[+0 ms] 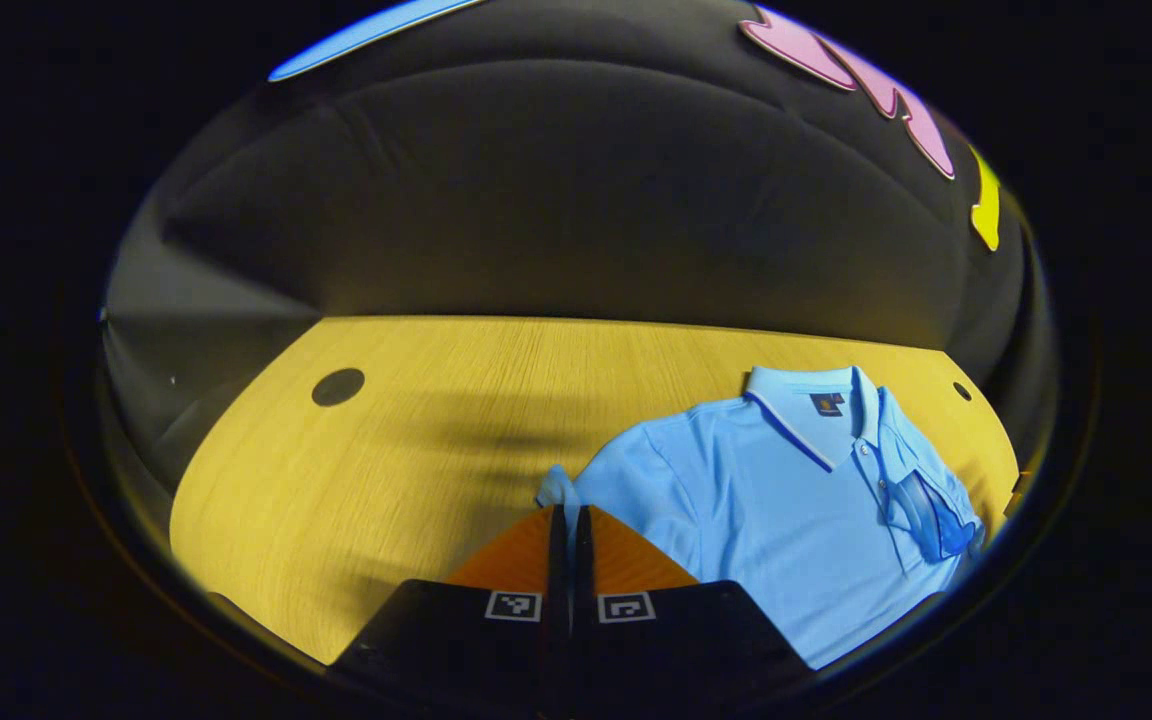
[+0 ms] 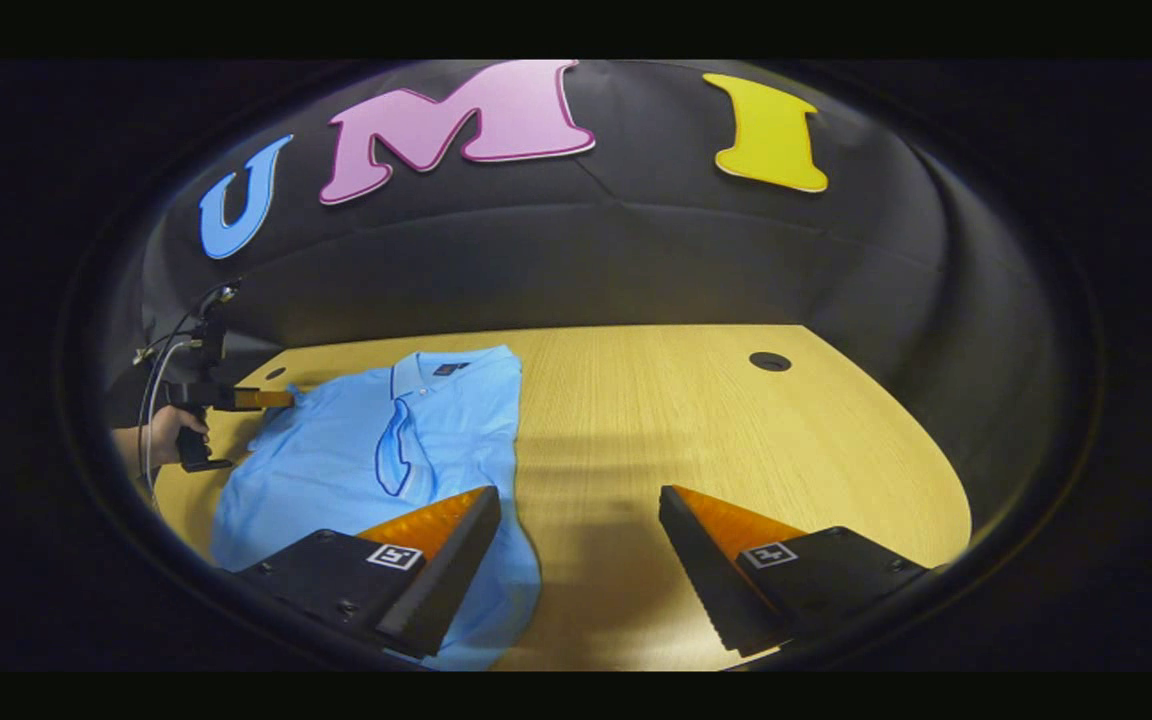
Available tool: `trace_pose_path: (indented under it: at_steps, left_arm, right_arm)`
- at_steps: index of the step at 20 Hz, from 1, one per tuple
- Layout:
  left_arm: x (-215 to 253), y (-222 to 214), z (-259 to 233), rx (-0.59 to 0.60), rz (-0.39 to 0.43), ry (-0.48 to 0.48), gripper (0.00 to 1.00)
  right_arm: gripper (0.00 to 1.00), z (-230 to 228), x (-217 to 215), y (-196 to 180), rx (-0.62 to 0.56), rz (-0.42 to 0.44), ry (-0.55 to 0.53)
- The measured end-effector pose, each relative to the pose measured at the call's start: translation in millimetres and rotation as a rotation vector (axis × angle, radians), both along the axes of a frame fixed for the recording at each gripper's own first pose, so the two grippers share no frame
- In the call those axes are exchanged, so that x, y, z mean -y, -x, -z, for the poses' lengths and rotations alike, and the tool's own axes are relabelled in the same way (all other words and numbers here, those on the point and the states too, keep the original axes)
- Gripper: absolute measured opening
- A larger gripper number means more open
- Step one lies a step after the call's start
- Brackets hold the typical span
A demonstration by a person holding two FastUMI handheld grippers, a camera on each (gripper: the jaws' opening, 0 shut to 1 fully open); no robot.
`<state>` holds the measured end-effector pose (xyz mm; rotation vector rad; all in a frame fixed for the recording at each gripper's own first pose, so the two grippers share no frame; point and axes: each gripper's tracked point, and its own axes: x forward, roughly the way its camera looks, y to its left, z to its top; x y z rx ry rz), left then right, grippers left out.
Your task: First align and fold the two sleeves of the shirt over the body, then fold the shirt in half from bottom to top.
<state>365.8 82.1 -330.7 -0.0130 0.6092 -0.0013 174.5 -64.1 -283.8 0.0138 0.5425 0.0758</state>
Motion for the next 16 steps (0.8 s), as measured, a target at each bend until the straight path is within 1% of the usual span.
trace_pose_path:
  at_steps: [1,2,3,4,5,9,11,13,14,15,16]
  left_arm:
    - [11.3,-1.3,-12.6,0.021,0.017,0.008,0.06]
    - [24.3,-1.8,-23.9,0.039,0.038,0.011,0.06]
    - [37.3,-0.8,-35.4,0.051,0.062,-0.001,0.06]
    - [54.3,1.0,-44.1,0.064,0.095,-0.008,0.06]
    - [75.6,3.1,-53.3,0.073,0.131,0.008,0.06]
    - [157.1,15.6,-61.3,0.062,0.225,0.097,0.06]
    - [184.8,22.6,-52.6,0.040,0.245,0.135,0.06]
    - [212.0,38.4,-47.9,-0.003,0.265,0.221,0.07]
    - [226.1,44.5,-48.9,-0.009,0.287,0.274,0.15]
    - [234.3,53.0,-52.6,-0.004,0.304,0.306,0.17]
    - [235.9,62.0,-55.0,0.005,0.312,0.314,0.30]
  right_arm:
    - [0.95,-0.8,-0.3,0.9,-0.001,0.001,-0.009]
    - [0.94,-2.7,-0.4,1.3,0.000,0.001,-0.011]
    - [0.98,-3.5,0.3,2.3,0.002,0.002,-0.010]
    - [0.98,-4.7,-0.6,3.5,0.006,0.002,-0.010]
    - [0.98,-6.6,-2.0,6.4,0.011,-0.002,-0.014]
    - [0.98,-8.4,-17.8,34.4,-0.002,-0.021,-0.040]
    - [0.98,-4.7,-24.4,43.2,-0.007,-0.023,-0.052]
    - [0.98,-3.4,-27.8,55.2,-0.015,-0.020,-0.054]
    - [0.98,-4.2,-30.4,61.5,-0.017,-0.018,-0.060]
    - [0.98,-5.1,-32.9,68.6,-0.021,-0.016,-0.066]
    - [0.98,-6.0,-36.2,76.8,-0.026,-0.016,-0.072]
